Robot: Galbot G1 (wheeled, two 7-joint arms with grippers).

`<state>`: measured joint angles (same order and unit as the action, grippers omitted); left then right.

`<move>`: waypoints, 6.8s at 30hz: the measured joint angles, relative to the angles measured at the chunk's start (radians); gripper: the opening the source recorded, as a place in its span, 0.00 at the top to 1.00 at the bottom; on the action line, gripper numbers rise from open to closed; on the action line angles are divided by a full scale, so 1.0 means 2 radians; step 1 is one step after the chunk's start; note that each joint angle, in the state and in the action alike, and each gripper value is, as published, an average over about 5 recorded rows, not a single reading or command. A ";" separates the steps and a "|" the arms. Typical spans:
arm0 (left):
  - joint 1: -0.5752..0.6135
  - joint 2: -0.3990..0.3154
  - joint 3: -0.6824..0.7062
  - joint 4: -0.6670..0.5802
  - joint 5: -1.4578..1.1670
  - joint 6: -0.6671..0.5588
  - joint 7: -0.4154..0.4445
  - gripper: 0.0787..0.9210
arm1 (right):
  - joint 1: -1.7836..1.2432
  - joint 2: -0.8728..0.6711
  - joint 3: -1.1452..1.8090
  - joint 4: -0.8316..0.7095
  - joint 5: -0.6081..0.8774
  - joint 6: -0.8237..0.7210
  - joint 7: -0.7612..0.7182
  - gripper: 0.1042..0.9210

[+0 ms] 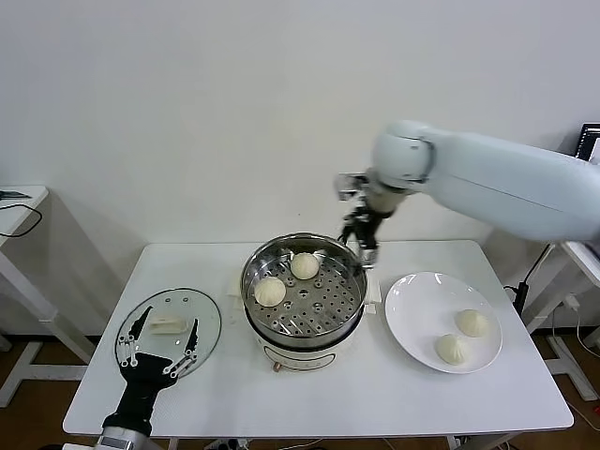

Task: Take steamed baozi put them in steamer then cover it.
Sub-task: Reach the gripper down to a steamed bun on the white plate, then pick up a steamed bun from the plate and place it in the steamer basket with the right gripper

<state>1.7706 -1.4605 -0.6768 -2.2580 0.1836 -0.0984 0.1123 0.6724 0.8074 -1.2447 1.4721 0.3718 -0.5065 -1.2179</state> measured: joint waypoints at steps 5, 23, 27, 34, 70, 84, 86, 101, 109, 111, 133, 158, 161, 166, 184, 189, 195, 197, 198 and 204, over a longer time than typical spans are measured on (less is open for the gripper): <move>0.001 -0.003 0.002 0.000 0.002 -0.001 -0.001 0.12 | -0.029 -0.061 0.014 0.008 -0.029 0.022 -0.010 0.12; 0.001 -0.012 0.010 0.001 0.009 -0.004 -0.001 0.12 | -0.232 -0.130 0.150 -0.048 -0.170 0.114 -0.040 0.12; -0.001 -0.013 0.012 0.003 0.010 -0.004 -0.002 0.12 | -0.270 -0.128 0.176 -0.064 -0.197 0.130 -0.043 0.12; -0.005 -0.014 0.014 0.007 0.011 -0.003 -0.002 0.12 | -0.320 -0.120 0.213 -0.085 -0.231 0.150 -0.043 0.12; -0.012 -0.015 0.014 0.015 0.011 0.000 -0.003 0.12 | -0.398 -0.092 0.272 -0.114 -0.290 0.172 -0.045 0.21; -0.013 -0.015 0.015 0.015 0.011 0.000 -0.003 0.12 | -0.403 -0.091 0.281 -0.116 -0.291 0.173 -0.043 0.36; -0.012 -0.015 0.015 0.015 0.011 0.000 -0.003 0.12 | -0.400 -0.093 0.280 -0.114 -0.288 0.173 -0.044 0.36; -0.010 -0.012 0.016 0.007 0.011 0.006 -0.003 0.12 | -0.259 -0.125 0.203 -0.068 -0.224 0.185 -0.065 0.36; -0.007 -0.013 0.017 0.002 0.013 0.007 -0.004 0.12 | -0.126 -0.114 0.135 -0.033 -0.196 0.218 -0.075 0.36; -0.006 -0.013 0.016 0.000 0.013 0.007 -0.004 0.12 | -0.096 -0.106 0.120 -0.024 -0.191 0.228 -0.076 0.36; -0.005 -0.014 0.010 -0.012 0.013 0.008 -0.005 0.12 | 0.046 0.057 0.006 0.016 -0.208 0.429 -0.018 0.36; -0.020 -0.011 -0.003 0.008 0.002 0.007 -0.001 0.12 | -0.004 0.160 -0.032 0.022 -0.243 0.525 0.028 0.36; -0.022 -0.010 -0.005 0.011 0.001 0.007 -0.001 0.12 | -0.011 0.166 -0.035 0.020 -0.242 0.526 0.028 0.36; -0.025 -0.010 -0.007 0.016 -0.001 0.007 -0.001 0.12 | -0.022 0.177 -0.037 0.015 -0.242 0.528 0.028 0.36; -0.026 -0.010 -0.009 0.018 -0.004 0.008 0.000 0.12 | -0.061 0.211 -0.038 -0.013 -0.254 0.528 0.021 0.36; -0.026 -0.010 -0.008 0.019 -0.004 0.008 0.000 0.12 | -0.067 0.218 -0.036 -0.023 -0.254 0.526 0.022 0.36; -0.026 -0.010 -0.008 0.020 -0.004 0.008 0.000 0.12 | -0.071 0.219 -0.033 -0.026 -0.253 0.524 0.022 0.26; -0.026 -0.010 -0.008 0.021 -0.004 0.008 0.000 0.12 | -0.070 0.218 -0.031 -0.026 -0.251 0.524 0.022 0.19; -0.026 -0.010 -0.008 0.021 -0.004 0.008 0.000 0.12 | -0.070 0.216 -0.030 -0.026 -0.250 0.524 0.021 0.17; -0.026 -0.011 -0.007 0.020 -0.004 0.009 0.000 0.12 | -0.052 0.199 -0.026 -0.020 -0.236 0.521 0.016 0.12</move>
<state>1.7179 -1.4829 -0.6915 -2.2183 0.1750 -0.0798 0.1132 0.5691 1.2055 -1.2974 1.4327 -0.1008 0.5350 -1.1850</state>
